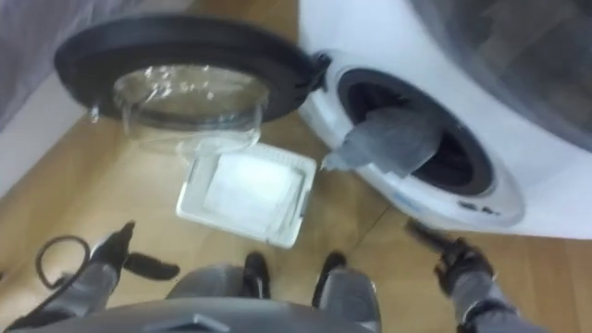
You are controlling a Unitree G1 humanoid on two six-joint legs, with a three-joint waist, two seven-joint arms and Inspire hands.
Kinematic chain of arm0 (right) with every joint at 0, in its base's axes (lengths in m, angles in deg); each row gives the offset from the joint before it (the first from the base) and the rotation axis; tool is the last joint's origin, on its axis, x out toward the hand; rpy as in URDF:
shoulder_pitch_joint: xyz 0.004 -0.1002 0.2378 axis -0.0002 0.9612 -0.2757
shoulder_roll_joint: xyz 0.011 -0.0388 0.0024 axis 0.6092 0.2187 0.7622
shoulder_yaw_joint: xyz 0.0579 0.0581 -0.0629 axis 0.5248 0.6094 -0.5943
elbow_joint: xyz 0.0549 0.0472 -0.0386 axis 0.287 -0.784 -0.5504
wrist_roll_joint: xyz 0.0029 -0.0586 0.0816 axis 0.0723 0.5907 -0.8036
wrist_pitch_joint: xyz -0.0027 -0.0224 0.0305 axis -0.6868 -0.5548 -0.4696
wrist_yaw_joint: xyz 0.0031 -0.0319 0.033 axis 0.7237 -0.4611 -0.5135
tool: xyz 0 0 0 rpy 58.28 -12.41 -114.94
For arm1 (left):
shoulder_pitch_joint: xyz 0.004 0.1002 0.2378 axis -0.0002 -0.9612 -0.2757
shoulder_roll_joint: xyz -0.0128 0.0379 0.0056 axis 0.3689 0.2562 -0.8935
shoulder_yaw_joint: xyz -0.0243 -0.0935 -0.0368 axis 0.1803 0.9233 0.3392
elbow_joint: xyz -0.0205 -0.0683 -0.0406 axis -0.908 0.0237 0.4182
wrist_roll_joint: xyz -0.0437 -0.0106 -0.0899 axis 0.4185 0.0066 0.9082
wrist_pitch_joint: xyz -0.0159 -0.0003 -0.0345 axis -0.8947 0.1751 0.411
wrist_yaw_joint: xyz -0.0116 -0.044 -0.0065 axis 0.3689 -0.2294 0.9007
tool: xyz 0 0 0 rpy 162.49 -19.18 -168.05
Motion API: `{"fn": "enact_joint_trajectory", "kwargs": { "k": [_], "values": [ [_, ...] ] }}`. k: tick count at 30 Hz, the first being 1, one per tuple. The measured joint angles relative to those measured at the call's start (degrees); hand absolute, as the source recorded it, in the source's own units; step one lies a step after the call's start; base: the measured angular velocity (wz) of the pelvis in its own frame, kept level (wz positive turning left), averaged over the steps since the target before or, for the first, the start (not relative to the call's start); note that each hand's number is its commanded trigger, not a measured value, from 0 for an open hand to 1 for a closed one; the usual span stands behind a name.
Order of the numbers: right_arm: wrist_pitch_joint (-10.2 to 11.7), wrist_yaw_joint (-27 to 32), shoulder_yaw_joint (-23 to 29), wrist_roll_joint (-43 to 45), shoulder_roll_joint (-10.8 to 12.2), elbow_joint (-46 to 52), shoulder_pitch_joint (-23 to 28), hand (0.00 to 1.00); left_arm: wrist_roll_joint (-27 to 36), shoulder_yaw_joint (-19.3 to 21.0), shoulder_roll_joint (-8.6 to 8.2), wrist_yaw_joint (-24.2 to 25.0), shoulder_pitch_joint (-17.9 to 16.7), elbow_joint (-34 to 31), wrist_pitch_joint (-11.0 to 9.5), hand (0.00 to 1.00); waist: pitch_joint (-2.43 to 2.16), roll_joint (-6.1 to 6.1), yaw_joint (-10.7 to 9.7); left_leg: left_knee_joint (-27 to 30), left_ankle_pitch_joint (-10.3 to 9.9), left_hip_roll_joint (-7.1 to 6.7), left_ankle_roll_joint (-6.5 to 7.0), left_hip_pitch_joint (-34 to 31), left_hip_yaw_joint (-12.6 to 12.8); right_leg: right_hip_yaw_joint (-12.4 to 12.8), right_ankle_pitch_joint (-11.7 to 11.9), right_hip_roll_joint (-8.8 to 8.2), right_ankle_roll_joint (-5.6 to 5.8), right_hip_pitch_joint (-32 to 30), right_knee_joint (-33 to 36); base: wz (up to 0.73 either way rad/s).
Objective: Put towel into washing machine
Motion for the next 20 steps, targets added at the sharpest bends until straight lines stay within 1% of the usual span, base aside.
{"fn": "enact_joint_trajectory", "kwargs": {
  "k": [1,2,3,4,5,7,9,12,13,16,17,18,20],
  "values": [
    [0.7,-0.5,-2.4,3.3,0.1,1.3,1.0,0.0,0.1,0.3,-0.15,0.0,-0.4,0.3,-0.4,0.0,-0.09,0.19,0.1,-0.5,0.0,0.15,-0.4,1.3,0.0,-0.1,0.2,0.4,-0.27,1.4,-0.9,-0.14],
    [1.2,-1.0,-3.4,6.5,0.4,2.4,2.3,0.0,0.0,0.4,-0.24,-0.1,-0.5,0.4,-0.6,0.0,-0.19,0.36,0.1,-1.5,0.1,0.09,-0.83,2.7,0.0,-0.3,0.3,0.69,-0.36,2.7,-1.6,-0.04],
    [1.3,-1.1,-3.6,8.2,0.6,2.5,2.9,0.0,0.0,0.5,-0.28,-0.2,-0.7,0.4,-0.7,0.0,-0.15,0.45,0.2,-2.2,0.1,0.09,-1.12,3.6,0.1,-0.2,0.3,0.87,-0.36,3.3,-1.7,0.05],
    [1.6,-1.1,-3.6,11.1,1.2,2.7,3.6,0.0,0.0,0.5,-0.31,-0.2,-1.2,0.7,-0.9,0.0,-0.2,0.54,0.4,-3.5,0.2,0.21,-1.75,5.1,0.1,-0.2,0.3,1.25,-0.37,4.4,-2.1,0.0],
    [1.7,-1.5,-3.5,13.5,1.7,3.1,4.0,0.0,0.0,0.9,-0.46,-0.2,-1.6,0.8,-0.9,0.0,-0.32,0.6,0.5,-4.3,0.3,0.33,-2.05,6.1,0.0,-0.2,0.4,1.48,-0.52,5.2,-2.5,0.0],
    [1.8,-2.5,-3.5,16.5,2.4,3.1,4.2,0.0,0.1,2.1,-0.96,-0.1,-2.4,0.9,-0.9,0.0,-0.28,0.62,0.4,-5.4,0.5,0.73,-2.34,7.1,0.0,-0.2,0.5,1.7,-0.68,5.8,-2.6,0.0],
    [1.8,-3.3,-3.5,18.6,3.2,3.0,4.6,0.0,0.1,2.9,-1.24,0.1,-3.6,0.9,-0.9,0.0,-0.24,0.54,0.4,-5.9,0.6,0.74,-2.52,8.3,-0.1,-0.2,0.5,1.91,-0.73,6.9,-2.8,0.0],
    [1.6,-5.1,-3.6,19.9,4.1,2.5,5.3,0.0,0.1,3.3,-1.56,0.3,-4.9,1.3,-0.2,0.0,-0.09,0.33,0.4,-7.2,0.7,0.73,-2.87,10.4,-0.2,-0.1,0.5,2.32,-0.8,9.1,-3.6,0.0],
    [1.5,-5.6,-3.5,20.3,4.2,2.5,5.5,0.0,0.1,4.3,-2.1,0.3,-5.1,1.4,0.4,0.0,0.0,0.18,0.4,-7.4,0.7,0.75,-2.95,10.9,-0.3,-0.1,0.5,2.41,-0.8,9.6,-3.7,0.0],
    [1.3,-6.9,-3.3,20.4,4.2,2.0,5.5,0.0,0.2,7.3,-3.58,0.3,-5.3,2.4,1.6,0.0,-0.02,-0.2,0.4,-7.8,0.8,0.77,-3.15,12.2,-0.3,-0.1,0.5,2.59,-0.81,10.8,-4.3,0.0],
    [0.8,-7.3,-3.2,20.5,4.2,2.0,5.7,0.0,0.2,8.0,-3.67,0.3,-5.5,2.6,2.1,0.0,0.08,-0.37,0.5,-7.9,0.8,0.8,-3.18,12.9,-0.3,0.0,0.5,2.68,-0.81,11.4,-4.5,0.0],
    [0.5,-7.4,-3.1,20.4,4.3,2.0,5.8,0.0,0.3,8.5,-3.69,0.3,-5.6,2.6,2.3,0.0,0.09,-0.43,0.5,-8.0,0.8,0.83,-3.22,13.2,-0.3,0.0,0.5,2.72,-0.8,11.6,-4.5,0.0],
    [-0.5,-7.9,-2.5,20.4,4.5,1.8,5.9,0.0,0.3,9.8,-3.74,0.3,-5.8,2.6,3.5,0.0,0.18,-0.66,0.5,-8.3,0.8,0.86,-3.33,14.2,-0.3,0.0,0.5,2.81,-0.76,12.7,-4.6,0.0]
  ]
}}
